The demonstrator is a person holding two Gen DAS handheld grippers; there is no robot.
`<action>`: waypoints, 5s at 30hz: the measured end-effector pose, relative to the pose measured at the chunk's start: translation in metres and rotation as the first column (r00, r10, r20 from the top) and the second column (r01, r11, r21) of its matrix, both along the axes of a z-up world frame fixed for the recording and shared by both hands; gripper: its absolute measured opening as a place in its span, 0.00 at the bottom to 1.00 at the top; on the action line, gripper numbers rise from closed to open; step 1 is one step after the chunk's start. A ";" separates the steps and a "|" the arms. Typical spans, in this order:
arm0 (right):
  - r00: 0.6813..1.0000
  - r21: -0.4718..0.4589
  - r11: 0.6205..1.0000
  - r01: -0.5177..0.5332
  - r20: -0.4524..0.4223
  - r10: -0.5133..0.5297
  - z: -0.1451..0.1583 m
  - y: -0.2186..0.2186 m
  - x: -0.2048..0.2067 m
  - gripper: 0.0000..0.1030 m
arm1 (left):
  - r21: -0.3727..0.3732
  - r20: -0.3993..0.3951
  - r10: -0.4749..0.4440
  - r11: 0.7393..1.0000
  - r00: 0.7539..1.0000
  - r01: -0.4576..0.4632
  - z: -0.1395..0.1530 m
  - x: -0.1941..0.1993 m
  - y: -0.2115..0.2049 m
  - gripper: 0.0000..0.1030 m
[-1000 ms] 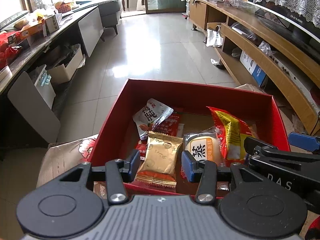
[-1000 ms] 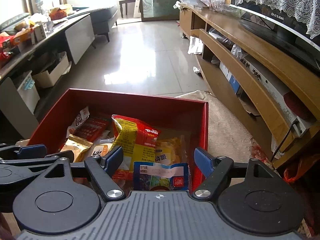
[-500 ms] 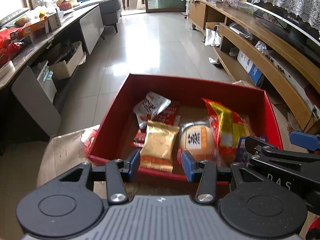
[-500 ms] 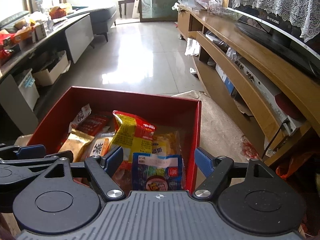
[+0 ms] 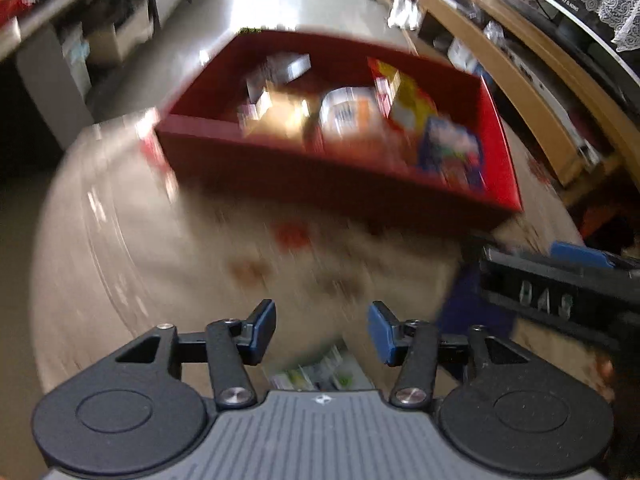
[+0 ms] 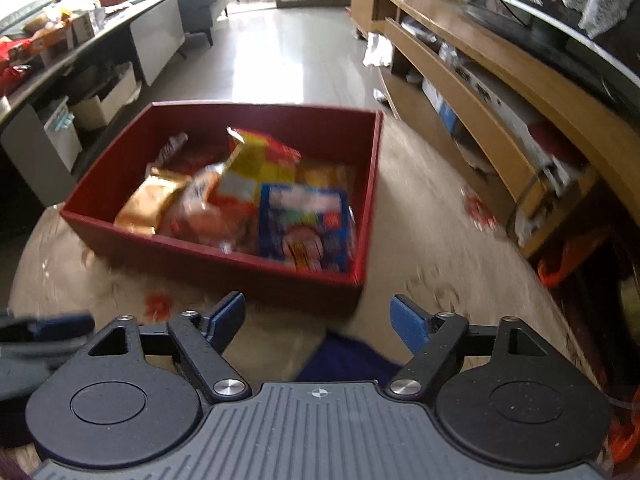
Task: Organize snacks
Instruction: 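Move the left tool to the Kaprons wafer pack and grasp it, then grasp the navy pouch with the right tool while the left tool lifts the Kaprons pack, then carry the Kaprons pack and navy pouch to the red box and lower them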
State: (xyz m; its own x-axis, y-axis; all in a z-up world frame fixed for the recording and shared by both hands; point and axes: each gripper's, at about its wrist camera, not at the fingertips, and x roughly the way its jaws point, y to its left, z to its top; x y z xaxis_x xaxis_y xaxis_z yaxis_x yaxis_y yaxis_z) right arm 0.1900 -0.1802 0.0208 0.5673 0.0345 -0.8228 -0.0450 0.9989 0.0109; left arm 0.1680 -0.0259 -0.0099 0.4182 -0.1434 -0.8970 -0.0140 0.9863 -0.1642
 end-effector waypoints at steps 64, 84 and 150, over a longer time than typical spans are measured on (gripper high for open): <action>0.974 0.010 0.997 -0.075 -0.215 0.075 -0.057 -0.013 -0.065 0.69 | 0.035 -0.063 0.052 0.998 0.997 -0.050 -0.034 -0.051 0.009 0.56; 0.975 -0.044 0.996 -0.077 -0.213 0.066 -0.065 -0.015 -0.064 1.00 | 0.133 -0.005 -0.003 0.991 1.000 0.004 -0.043 -0.052 0.002 0.68; 0.992 -0.046 0.997 -0.064 0.107 0.069 0.030 0.004 -0.060 0.68 | 0.123 0.278 0.003 0.992 0.961 -0.038 0.047 -0.030 -0.001 0.54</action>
State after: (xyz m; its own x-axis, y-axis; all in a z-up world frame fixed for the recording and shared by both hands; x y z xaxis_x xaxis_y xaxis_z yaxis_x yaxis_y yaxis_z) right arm 0.1299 -0.1757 0.0510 0.6505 0.0412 -0.7584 -0.1098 0.9931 -0.0401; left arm 0.1377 -0.0270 0.0375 0.6539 -0.0254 -0.7561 -0.0060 0.9992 -0.0388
